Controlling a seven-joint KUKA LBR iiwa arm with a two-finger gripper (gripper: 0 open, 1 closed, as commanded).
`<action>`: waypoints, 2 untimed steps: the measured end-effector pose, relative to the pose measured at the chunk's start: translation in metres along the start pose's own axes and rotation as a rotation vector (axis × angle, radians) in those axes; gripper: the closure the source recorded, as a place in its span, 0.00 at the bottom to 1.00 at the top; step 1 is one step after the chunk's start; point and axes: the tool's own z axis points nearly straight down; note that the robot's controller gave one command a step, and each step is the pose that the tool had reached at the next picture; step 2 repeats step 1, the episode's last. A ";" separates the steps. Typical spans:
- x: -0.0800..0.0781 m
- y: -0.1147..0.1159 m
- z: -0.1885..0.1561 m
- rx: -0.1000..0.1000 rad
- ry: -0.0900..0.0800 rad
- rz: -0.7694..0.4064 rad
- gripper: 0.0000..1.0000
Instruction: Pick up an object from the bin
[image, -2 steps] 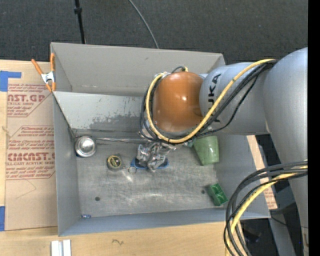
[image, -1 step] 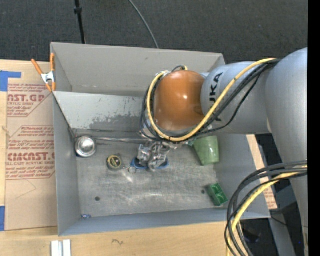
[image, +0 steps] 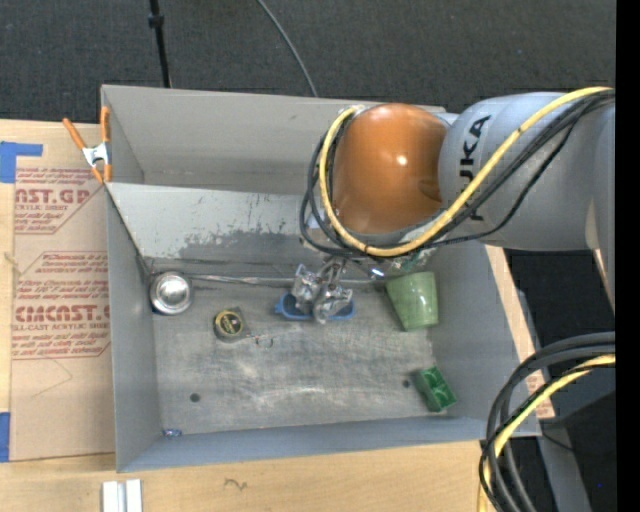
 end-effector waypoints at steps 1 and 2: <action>0.009 -0.005 -0.107 0.002 -0.001 -0.041 1.00; 0.009 -0.005 -0.107 0.002 -0.001 -0.041 1.00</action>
Offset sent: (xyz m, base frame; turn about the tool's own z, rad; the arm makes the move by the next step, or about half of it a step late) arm -0.0026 -0.0113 0.1014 -0.0433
